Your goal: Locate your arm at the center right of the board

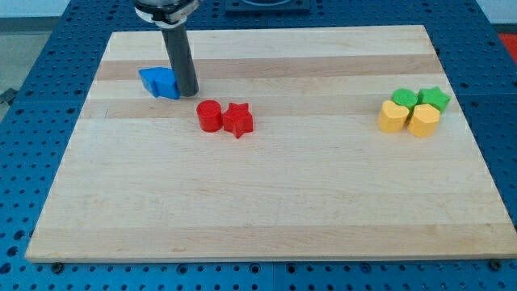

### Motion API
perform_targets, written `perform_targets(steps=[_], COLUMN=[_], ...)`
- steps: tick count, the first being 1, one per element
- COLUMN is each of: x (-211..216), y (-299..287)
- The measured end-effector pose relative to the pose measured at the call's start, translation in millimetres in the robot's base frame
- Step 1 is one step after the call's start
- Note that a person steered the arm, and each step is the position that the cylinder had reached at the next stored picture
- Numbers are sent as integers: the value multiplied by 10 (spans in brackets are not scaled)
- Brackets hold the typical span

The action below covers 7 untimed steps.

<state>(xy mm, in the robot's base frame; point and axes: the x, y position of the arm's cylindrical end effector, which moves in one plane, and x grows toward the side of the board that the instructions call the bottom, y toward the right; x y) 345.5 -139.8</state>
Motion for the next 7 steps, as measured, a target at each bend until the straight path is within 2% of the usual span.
perform_targets(steps=[1,2,3,6,7], x=[4,3,3,-20,11], y=[21,532,1484,4845,4853])
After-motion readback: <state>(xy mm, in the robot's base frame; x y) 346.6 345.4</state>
